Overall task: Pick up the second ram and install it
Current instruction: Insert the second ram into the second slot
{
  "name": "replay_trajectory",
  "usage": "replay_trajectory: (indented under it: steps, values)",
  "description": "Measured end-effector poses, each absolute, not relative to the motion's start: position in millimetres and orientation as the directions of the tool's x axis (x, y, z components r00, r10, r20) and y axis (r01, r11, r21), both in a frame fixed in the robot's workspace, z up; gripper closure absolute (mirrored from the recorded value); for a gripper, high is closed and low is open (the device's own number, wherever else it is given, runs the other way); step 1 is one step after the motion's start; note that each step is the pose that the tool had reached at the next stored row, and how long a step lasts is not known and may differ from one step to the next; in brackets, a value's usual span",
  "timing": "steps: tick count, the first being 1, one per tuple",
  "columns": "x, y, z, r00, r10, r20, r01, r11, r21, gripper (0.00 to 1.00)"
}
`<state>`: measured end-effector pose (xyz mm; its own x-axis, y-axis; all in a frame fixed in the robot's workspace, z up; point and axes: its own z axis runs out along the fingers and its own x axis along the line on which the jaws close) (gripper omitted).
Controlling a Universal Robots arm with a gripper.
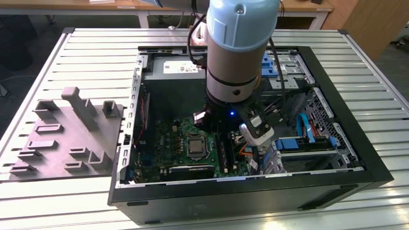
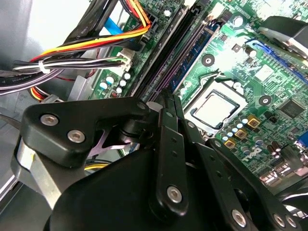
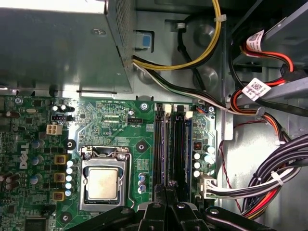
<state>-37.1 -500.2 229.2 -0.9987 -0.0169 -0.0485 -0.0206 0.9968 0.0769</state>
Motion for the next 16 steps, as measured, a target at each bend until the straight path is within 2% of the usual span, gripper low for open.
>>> replay_trajectory:
  steps: [16]
  values:
    - [-37.9,-501.6,227.3,-0.999,-0.017,-0.049,-0.021,0.997,0.077,0.89]
